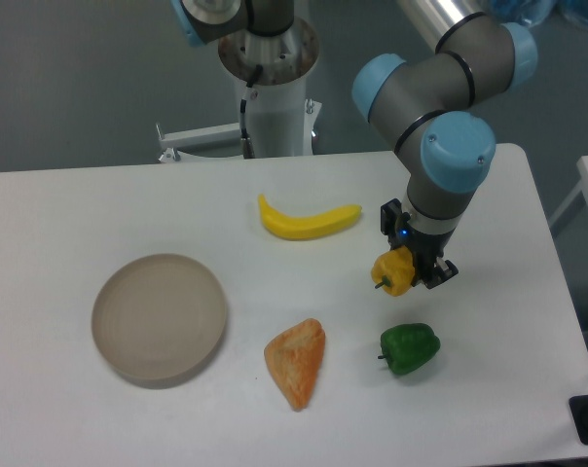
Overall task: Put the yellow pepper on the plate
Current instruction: 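Hold the yellow pepper in the gripper and lift it slightly, then carry the yellow pepper over the beige plate and lower it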
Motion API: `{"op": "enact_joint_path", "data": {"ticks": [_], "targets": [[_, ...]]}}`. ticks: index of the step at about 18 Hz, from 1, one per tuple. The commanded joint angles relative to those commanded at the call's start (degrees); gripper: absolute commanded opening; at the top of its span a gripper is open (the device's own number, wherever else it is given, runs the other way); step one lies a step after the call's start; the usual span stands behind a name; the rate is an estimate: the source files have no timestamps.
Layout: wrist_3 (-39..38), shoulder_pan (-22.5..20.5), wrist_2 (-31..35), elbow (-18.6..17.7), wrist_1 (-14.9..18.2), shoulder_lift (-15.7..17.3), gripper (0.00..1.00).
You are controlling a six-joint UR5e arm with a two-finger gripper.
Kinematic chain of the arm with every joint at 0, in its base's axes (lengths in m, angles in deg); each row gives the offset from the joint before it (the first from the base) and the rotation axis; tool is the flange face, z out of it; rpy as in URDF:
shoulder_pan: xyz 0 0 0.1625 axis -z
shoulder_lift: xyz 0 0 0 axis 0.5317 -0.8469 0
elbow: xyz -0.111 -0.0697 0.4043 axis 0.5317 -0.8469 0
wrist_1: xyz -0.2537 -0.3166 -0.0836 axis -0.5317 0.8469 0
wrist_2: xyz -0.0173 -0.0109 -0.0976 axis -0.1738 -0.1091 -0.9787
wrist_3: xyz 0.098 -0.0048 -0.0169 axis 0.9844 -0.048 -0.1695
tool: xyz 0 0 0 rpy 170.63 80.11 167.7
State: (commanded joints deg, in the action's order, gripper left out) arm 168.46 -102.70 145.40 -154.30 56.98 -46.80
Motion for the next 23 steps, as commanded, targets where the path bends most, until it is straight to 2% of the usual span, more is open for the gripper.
{"op": "enact_joint_path", "data": {"ticks": [13, 15, 17, 21, 23], "targets": [[-2.3, 1.3, -1.1, 0.0, 0.1, 0.1, 0.00], [-4.3, 3.6, -1.3, -1.0, 0.1, 0.4, 0.00], [-9.6, 7.1, -1.2, -2.3, 0.0, 1.0, 0.00], [-22.5, 16.3, -1.3, -3.0, -0.2, 1.7, 0.00], [-24.8, 19.5, -1.4, -4.6, -0.4, 2.0, 0.00]]}}
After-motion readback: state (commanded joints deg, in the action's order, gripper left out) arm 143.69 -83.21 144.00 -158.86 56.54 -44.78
